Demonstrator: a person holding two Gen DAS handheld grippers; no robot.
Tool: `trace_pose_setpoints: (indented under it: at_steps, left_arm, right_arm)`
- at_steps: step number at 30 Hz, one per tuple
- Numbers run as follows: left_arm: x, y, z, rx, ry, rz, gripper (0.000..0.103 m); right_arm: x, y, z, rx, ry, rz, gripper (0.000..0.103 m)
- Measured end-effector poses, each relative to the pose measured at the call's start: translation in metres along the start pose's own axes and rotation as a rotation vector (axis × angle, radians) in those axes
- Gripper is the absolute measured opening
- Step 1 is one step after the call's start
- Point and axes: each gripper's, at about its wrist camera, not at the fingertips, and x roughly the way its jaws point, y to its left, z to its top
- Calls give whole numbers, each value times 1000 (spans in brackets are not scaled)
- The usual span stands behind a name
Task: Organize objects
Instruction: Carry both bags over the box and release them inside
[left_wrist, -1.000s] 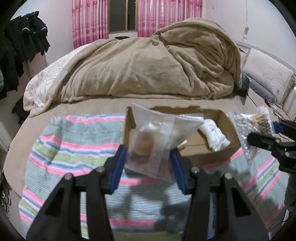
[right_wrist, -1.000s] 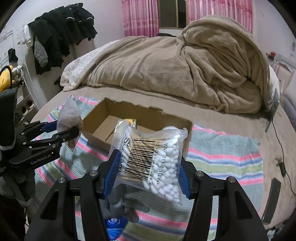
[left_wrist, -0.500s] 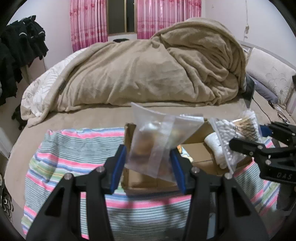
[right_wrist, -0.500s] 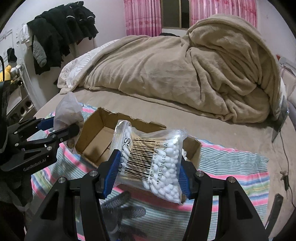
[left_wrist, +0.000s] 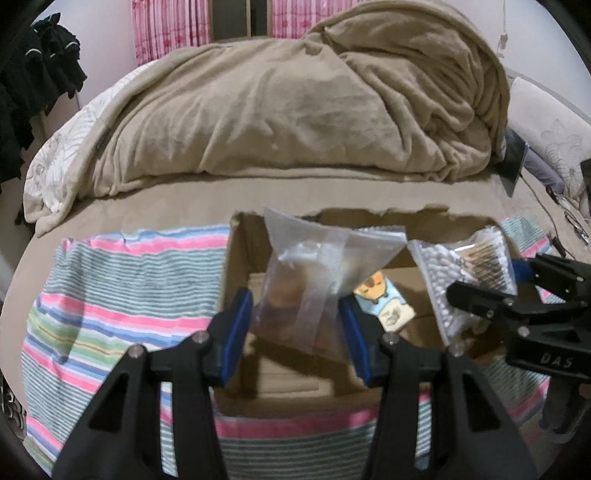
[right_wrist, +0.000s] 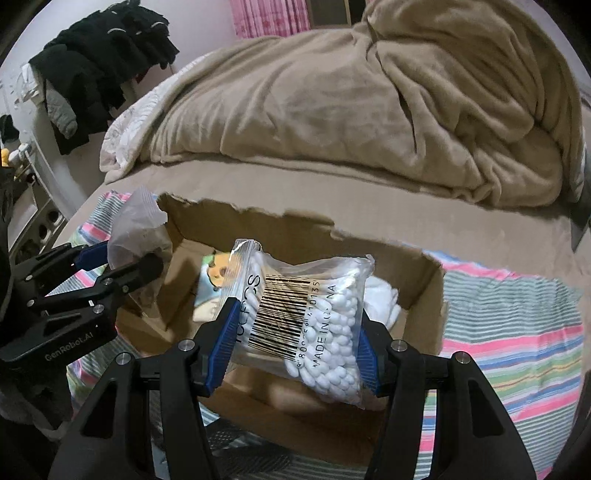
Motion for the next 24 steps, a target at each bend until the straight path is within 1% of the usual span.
trace_pose_setpoints:
  at_steps: [4,7,8,10,11,18,24]
  left_arm:
    - [6,-3,-1,4,25,-6,51]
    - [5,-4,-1,3,28,-9,55]
    - [3,-4,-1,-3,24,-19,56]
    - [-1,-4,-2,-2,14,-10,57]
    - [-6,-4,-2,0,7,-6,57]
    - [-36,-3,-10,-4,-21,-15,58]
    - [-60,1,-28,-25,-22,-31,59]
  right_arm:
    - [4,0,-2,-5,3,-4,61]
    - [2,2,-3,-13,-9,1,62]
    - [1,2,-3,-14,-14,5,66]
    - [-4,2,-3,-12,-26,13,74]
    - [-7,2,-4,-12,-33,9,75]
    - [-34,7,-9,-11,-63,-1,75]
    - [-61,15,-22,-21,-80,-6,75]
